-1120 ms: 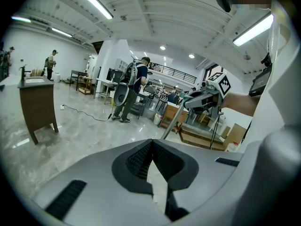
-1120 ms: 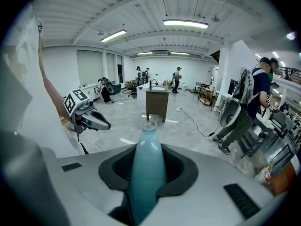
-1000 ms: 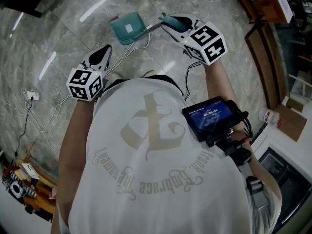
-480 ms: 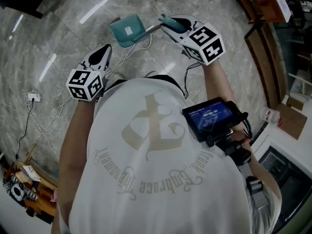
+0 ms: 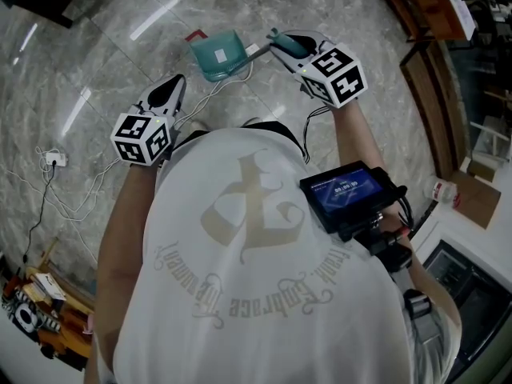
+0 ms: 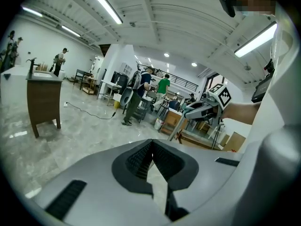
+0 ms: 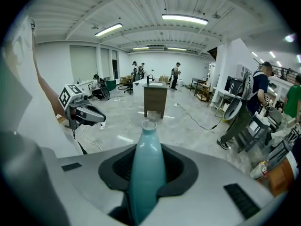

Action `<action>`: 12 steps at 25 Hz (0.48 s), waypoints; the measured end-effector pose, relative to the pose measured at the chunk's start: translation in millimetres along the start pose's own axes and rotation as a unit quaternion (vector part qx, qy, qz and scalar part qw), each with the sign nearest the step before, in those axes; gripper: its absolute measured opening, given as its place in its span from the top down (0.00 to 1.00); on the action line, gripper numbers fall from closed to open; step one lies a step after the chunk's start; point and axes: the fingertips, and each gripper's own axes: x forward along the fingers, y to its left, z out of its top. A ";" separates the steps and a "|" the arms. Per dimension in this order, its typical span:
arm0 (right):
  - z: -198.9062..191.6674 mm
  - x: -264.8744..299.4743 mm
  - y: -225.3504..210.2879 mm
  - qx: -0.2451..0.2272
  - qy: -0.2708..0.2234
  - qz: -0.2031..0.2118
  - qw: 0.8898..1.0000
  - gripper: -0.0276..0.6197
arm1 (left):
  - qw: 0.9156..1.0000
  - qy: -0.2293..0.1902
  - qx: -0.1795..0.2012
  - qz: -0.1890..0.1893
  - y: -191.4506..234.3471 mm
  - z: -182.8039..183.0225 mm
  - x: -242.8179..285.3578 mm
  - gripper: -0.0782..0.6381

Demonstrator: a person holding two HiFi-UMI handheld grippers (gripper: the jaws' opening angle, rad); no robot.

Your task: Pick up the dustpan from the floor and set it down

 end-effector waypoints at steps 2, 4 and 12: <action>2.2 2.6 -1.4 0.000 0.004 -0.003 1.000 0.79 | 1.000 0.001 -0.003 0.003 3.2 1.6 -4.3 0.88; 3.6 6.4 -2.6 0.001 0.007 -0.007 1.000 0.79 | 1.000 0.003 -0.007 0.007 6.7 1.1 -9.9 0.87; -1.8 28.0 -6.4 0.014 0.005 -0.022 1.000 0.79 | 0.999 0.009 -0.028 0.035 16.0 -10.3 -33.6 0.87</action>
